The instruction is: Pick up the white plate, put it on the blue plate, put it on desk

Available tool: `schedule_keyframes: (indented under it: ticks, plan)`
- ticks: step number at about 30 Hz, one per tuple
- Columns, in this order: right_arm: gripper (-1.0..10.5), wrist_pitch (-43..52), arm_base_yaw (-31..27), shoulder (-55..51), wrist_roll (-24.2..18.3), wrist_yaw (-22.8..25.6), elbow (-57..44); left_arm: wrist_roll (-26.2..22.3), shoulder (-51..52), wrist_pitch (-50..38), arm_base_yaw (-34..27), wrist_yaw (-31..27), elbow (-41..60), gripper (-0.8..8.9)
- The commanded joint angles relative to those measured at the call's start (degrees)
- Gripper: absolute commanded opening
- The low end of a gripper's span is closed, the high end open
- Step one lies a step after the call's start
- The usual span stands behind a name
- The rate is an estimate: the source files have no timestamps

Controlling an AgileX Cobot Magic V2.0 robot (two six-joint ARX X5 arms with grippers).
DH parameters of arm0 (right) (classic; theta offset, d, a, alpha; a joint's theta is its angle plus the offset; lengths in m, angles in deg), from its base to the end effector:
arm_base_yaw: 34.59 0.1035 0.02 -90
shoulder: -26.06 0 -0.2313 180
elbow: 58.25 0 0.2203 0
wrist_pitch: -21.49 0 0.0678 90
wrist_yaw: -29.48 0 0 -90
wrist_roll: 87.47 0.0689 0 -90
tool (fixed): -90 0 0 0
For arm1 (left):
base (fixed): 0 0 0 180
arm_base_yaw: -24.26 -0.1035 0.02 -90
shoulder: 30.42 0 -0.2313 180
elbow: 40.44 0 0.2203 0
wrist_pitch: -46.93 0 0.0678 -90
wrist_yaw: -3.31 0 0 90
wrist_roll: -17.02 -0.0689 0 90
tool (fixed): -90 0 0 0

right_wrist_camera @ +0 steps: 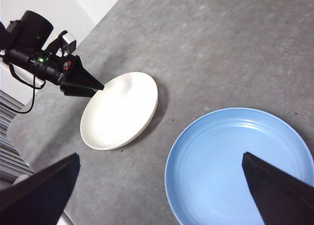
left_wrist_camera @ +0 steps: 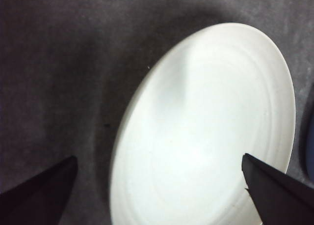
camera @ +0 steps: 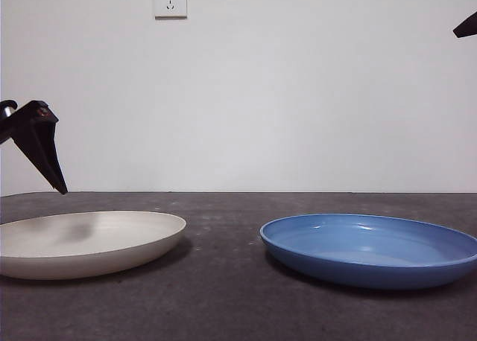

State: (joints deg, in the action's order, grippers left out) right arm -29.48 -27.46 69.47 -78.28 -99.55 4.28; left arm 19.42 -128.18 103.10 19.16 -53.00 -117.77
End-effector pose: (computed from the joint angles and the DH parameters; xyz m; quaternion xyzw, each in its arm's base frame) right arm 0.1565 0.0633 0.2706 0.1460 0.2932 0.3546 0.8758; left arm 0.2889 -0.0126 0.1341 -0.2217 0.5885 -0.1815 0.7560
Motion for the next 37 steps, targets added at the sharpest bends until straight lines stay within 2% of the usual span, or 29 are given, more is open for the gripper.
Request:
schedule_keyframes:
  ticks: [1,4,9,17,23,28,34,37]
  plan:
    - [6.5,0.39,0.28,0.31,-0.9,0.04,0.96,-0.42,-1.75,-0.2,-0.09,0.61,-0.96,5.33]
    - [6.5,0.39,0.28,0.31,-0.94,0.04,0.96,-0.42,-1.95,-0.44,-0.09,0.24,-0.96,4.72]
    - [6.5,0.39,0.28,0.31,-0.94,0.04,0.96,0.0,-2.1,-0.83,-0.09,-5.22,-0.96,2.09]
    - [6.5,0.39,0.28,0.31,-0.96,0.04,0.96,0.0,-4.74,-0.98,0.2,-5.55,-0.96,1.89]
    - [6.5,0.37,0.28,0.31,-0.94,0.02,0.96,-0.04,-5.29,-1.46,0.39,-5.62,-1.07,0.07]
    - [6.5,0.39,0.28,0.31,-0.92,0.04,0.96,-0.07,-5.22,-0.44,0.39,-5.64,-2.73,0.08]
    - [6.4,-1.33,0.15,-0.66,-0.37,0.46,1.09,0.24,-3.74,7.93,2.49,-5.62,-9.55,0.09]
    - [6.4,-4.2,0.15,-1.9,-0.48,2.67,2.05,1.7,-2.51,11.41,5.44,-5.64,-13.35,0.09]
